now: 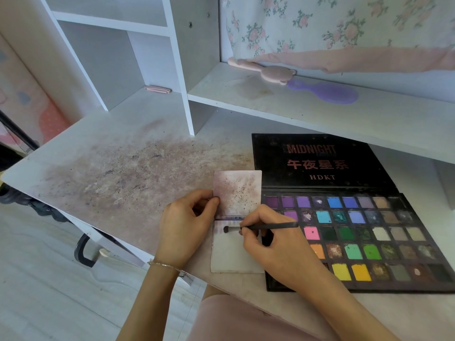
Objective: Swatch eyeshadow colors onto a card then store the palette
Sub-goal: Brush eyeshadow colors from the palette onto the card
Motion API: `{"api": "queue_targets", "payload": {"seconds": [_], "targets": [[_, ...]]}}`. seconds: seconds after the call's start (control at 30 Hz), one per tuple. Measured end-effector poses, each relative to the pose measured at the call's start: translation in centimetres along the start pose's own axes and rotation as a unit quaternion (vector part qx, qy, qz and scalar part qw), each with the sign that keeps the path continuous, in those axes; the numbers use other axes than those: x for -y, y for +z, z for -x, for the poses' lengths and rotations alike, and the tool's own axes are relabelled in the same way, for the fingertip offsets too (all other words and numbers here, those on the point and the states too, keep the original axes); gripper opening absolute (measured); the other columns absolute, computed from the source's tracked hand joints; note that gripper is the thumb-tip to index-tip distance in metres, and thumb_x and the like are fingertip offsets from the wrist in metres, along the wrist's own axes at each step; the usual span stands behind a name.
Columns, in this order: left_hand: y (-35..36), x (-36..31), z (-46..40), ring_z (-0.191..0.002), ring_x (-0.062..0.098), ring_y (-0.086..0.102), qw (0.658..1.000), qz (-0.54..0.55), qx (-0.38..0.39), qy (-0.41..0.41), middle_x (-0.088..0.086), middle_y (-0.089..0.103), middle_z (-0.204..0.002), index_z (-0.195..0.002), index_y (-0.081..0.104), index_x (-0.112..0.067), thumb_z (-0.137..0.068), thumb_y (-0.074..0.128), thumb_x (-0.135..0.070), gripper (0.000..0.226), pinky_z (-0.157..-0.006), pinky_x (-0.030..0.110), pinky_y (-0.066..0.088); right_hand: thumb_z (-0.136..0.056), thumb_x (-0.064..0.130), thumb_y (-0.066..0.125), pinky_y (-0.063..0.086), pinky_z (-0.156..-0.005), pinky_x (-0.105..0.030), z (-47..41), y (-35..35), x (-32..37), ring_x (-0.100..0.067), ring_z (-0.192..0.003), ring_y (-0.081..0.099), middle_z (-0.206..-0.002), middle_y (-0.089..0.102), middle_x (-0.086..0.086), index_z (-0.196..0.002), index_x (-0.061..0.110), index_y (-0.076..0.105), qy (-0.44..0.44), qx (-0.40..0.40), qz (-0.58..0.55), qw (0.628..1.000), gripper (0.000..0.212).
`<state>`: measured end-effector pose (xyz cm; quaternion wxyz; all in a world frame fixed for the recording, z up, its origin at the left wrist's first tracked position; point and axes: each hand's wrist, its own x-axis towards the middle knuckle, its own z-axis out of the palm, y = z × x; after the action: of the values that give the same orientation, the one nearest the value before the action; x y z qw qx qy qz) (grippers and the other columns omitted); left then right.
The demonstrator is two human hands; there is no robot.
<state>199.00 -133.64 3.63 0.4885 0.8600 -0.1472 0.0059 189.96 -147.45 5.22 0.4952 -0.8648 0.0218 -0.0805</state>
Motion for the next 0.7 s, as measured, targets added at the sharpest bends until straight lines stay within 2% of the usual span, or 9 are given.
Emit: {"api": "queue_targets", "payload": {"seconds": [0.1, 0.2, 0.3, 0.47, 0.63, 0.7], "targets": [[0.07, 0.05, -0.03, -0.067, 0.006, 0.063, 1.0, 0.0, 0.001, 0.002, -0.014, 0.066, -0.067, -0.073, 0.061, -0.039, -0.082, 0.065, -0.019, 0.021, -0.065, 0.027, 0.05, -0.082, 0.009, 0.058, 0.048, -0.069, -0.017, 0.01, -0.02, 0.01, -0.005, -0.079, 0.054, -0.077, 0.059, 0.009, -0.075, 0.032, 0.05, -0.001, 0.009, -0.003, 1.0, 0.025], [0.08, 0.11, -0.04, -0.066, 0.005, 0.063, 1.0, 0.0, -0.003, 0.001, -0.014, 0.066, -0.066, -0.071, 0.059, -0.042, -0.081, 0.065, -0.019, 0.026, -0.065, 0.025, 0.049, -0.083, 0.009, 0.058, 0.048, -0.069, -0.015, -0.04, 0.02, -0.03, -0.004, -0.08, 0.053, -0.077, 0.058, 0.01, -0.076, 0.031, 0.051, 0.0, 0.006, -0.002, 1.0, 0.024], [0.05, 0.23, 0.0, -0.066, 0.006, 0.063, 1.0, -0.002, -0.001, 0.005, -0.014, 0.066, -0.067, -0.074, 0.061, -0.036, -0.082, 0.065, -0.018, 0.019, -0.065, 0.026, 0.049, -0.083, 0.009, 0.058, 0.048, -0.07, -0.015, -0.03, 0.03, -0.06, -0.004, -0.081, 0.053, -0.078, 0.059, 0.01, -0.078, 0.027, 0.053, 0.001, 0.001, -0.004, 1.0, 0.019], [0.11, 0.26, -0.1, -0.067, 0.006, 0.063, 1.0, -0.005, -0.001, 0.007, -0.013, 0.066, -0.068, -0.08, 0.068, -0.027, -0.082, 0.064, -0.019, 0.009, -0.065, 0.026, 0.05, -0.083, 0.009, 0.058, 0.047, -0.068, -0.013, 0.01, 0.05, -0.17, -0.003, -0.081, 0.053, -0.077, 0.058, 0.011, -0.077, 0.03, 0.051, -0.007, 0.002, -0.001, 1.0, 0.023], [0.02, 0.23, -0.07, -0.066, 0.005, 0.062, 1.0, -0.01, -0.002, 0.01, -0.015, 0.065, -0.066, -0.076, 0.063, -0.034, -0.082, 0.065, -0.019, 0.016, -0.064, 0.022, 0.048, -0.082, 0.013, 0.056, 0.042, -0.056, -0.008, 0.05, -0.13, 0.01, -0.004, -0.07, 0.055, -0.074, 0.058, 0.01, -0.079, 0.034, 0.052, -0.041, -0.071, -0.039, 0.996, 0.021], [0.02, 0.22, -0.06, -0.065, 0.004, 0.061, 1.0, -0.011, -0.003, 0.009, -0.016, 0.064, -0.065, -0.077, 0.064, -0.033, -0.082, 0.065, -0.019, 0.015, -0.063, 0.02, 0.047, -0.081, 0.016, 0.054, 0.041, -0.054, -0.01, 0.08, -0.39, 0.01, -0.006, -0.066, 0.054, -0.082, 0.059, 0.009, -0.082, 0.03, 0.055, -0.042, -0.105, -0.077, 0.991, 0.015]]}}
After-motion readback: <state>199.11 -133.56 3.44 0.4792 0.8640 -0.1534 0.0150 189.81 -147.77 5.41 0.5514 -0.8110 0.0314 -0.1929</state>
